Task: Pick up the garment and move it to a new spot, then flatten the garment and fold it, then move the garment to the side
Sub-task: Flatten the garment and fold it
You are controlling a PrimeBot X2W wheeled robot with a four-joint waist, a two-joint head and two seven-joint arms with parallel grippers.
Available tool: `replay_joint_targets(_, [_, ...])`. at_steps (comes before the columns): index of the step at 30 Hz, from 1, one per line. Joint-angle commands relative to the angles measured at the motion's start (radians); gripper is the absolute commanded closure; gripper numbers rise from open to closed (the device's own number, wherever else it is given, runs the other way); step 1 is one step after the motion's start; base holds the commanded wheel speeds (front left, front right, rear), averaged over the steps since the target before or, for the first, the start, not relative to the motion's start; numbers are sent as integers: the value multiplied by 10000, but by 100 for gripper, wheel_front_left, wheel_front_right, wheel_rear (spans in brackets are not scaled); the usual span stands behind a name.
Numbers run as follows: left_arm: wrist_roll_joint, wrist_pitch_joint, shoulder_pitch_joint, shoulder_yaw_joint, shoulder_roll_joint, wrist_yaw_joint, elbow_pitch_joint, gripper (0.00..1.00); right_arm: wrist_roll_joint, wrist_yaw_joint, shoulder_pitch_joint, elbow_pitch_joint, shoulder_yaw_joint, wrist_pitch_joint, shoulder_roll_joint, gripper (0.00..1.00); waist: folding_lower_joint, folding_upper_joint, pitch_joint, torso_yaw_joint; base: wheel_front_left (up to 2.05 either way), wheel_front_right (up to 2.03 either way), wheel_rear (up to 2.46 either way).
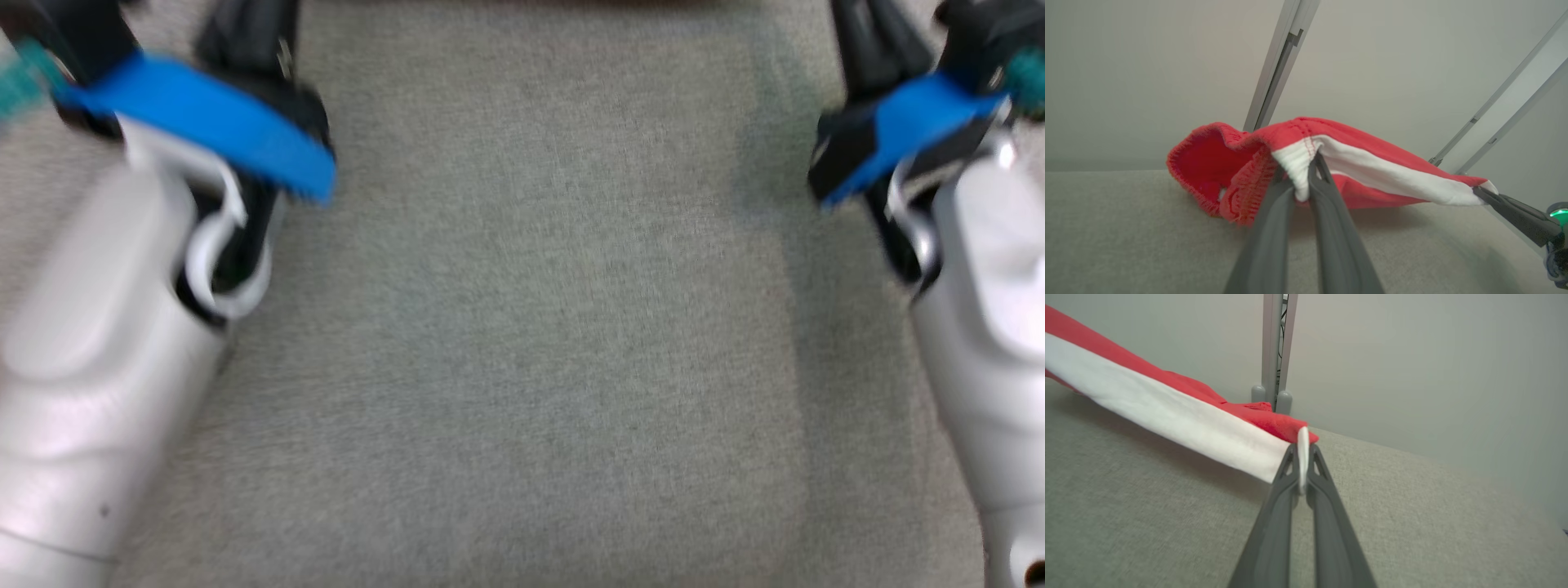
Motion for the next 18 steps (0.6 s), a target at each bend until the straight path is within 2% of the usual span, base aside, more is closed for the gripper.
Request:
replay_joint_targets(1, [-25,1,878,-305,128,-111,143,100,279,-1,951,-389,315,119,-198,100,0,-1,-627,-89,0,0,0])
replay_joint_targets(4, [-189,469,2102,-863,225,-134,181,100,635,-4,2224,-1116,450,747,-662,100,0,-1,-1393,-27,0,0,0])
replay_joint_targets(7, [-337,1094,3194,-1319,466,118,-120,100,752,-2,3413,-2139,279,1891,-1027,100,0,-1,-2202,36,0,0,0])
replay_joint_targets(12, [-672,2470,4818,-2016,1016,910,-1217,100,1123,-8,5702,-4427,-475,4727,-1257,100,0,-1,-3431,201,0,0,0])
replay_joint_targets(13, [-672,2470,4818,-2016,1016,910,-1217,100,1123,-8,5702,-4427,-475,4727,-1257,100,0,-1,-3431,201,0,0,0])
replay_joint_targets(18, [-938,3577,6285,-2575,1742,1930,-3111,100,1190,-7,8202,-7204,-1376,7434,-966,100,0,-1,-4302,345,0,0,0])
